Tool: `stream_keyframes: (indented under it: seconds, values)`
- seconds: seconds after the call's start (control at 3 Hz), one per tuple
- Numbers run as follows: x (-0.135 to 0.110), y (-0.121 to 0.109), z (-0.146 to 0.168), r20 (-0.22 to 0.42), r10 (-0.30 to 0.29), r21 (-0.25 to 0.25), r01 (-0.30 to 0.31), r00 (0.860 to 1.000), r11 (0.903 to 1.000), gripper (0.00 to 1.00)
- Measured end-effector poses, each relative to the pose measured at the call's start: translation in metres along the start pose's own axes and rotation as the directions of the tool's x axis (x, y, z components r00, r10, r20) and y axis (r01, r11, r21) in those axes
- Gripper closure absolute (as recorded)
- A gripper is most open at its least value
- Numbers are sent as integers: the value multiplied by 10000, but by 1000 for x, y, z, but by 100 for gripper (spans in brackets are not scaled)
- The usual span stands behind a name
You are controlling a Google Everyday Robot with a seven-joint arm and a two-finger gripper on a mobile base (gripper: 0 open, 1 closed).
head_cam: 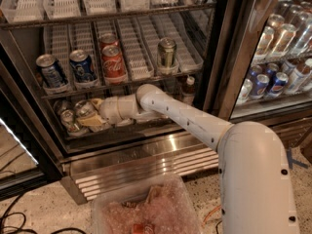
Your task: Pick 7up can from bottom shelf of fridge
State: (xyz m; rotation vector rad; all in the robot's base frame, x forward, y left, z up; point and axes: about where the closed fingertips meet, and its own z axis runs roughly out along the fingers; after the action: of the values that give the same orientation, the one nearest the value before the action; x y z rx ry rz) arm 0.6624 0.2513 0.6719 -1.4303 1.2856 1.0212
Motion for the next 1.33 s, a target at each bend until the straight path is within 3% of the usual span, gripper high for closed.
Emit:
stream_keyframes:
  seconds: [0.33, 1.0, 1.33]
  values:
    - [-17, 15, -13, -137, -319, -62, 318, 9994, 9995, 100]
    - [-22, 35, -38, -185, -263, -45, 262, 9995, 9996, 100]
    - [-32, 55, -65, 259, -286, 50, 284, 9993, 9996, 100]
